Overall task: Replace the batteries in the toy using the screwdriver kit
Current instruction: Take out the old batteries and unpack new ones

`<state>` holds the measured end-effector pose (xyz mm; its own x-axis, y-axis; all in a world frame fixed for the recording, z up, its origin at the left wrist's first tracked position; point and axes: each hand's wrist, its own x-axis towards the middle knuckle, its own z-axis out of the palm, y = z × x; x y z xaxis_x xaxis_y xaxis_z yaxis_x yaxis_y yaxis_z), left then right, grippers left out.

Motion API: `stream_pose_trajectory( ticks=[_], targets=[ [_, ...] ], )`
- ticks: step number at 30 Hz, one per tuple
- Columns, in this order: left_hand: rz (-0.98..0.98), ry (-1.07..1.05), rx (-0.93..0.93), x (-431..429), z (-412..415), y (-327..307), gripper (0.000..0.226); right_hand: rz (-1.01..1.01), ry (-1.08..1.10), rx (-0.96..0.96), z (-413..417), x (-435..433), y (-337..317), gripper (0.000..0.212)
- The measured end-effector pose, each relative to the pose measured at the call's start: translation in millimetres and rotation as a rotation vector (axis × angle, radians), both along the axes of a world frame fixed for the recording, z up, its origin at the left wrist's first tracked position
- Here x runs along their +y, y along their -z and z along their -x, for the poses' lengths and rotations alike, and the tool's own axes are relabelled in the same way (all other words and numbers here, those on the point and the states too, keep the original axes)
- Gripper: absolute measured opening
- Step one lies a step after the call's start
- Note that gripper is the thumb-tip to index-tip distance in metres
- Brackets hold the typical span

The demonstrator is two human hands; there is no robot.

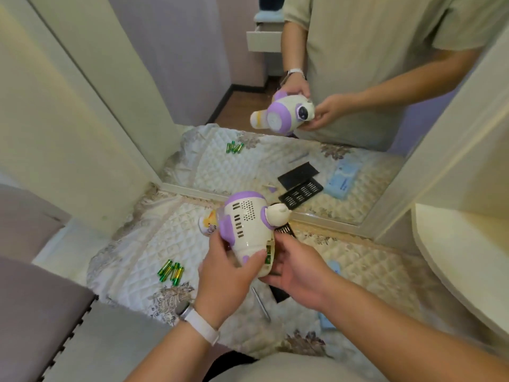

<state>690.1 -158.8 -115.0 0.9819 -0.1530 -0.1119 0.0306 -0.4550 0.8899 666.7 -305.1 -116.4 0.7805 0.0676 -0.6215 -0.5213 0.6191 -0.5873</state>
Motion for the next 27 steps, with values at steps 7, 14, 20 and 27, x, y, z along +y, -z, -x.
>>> stream_pose_trajectory(
  ticks=[7,14,20,27],
  targets=[
    [-0.272,0.173,-0.197,-8,28,-24,0.086,-0.133,0.048,-0.037,32,-21,-7,0.036],
    [-0.656,0.278,-0.567,-44,23,-36,0.097,-0.286,0.102,-0.064,31,-42,-2,0.042],
    [-0.759,0.312,-0.766,-56,12,-40,0.102,-0.368,0.131,-0.062,21,-54,10,0.043],
    [-0.729,0.304,-0.649,-46,0,-35,0.104,-0.355,0.171,-0.032,21,-51,15,0.034]
  ],
)
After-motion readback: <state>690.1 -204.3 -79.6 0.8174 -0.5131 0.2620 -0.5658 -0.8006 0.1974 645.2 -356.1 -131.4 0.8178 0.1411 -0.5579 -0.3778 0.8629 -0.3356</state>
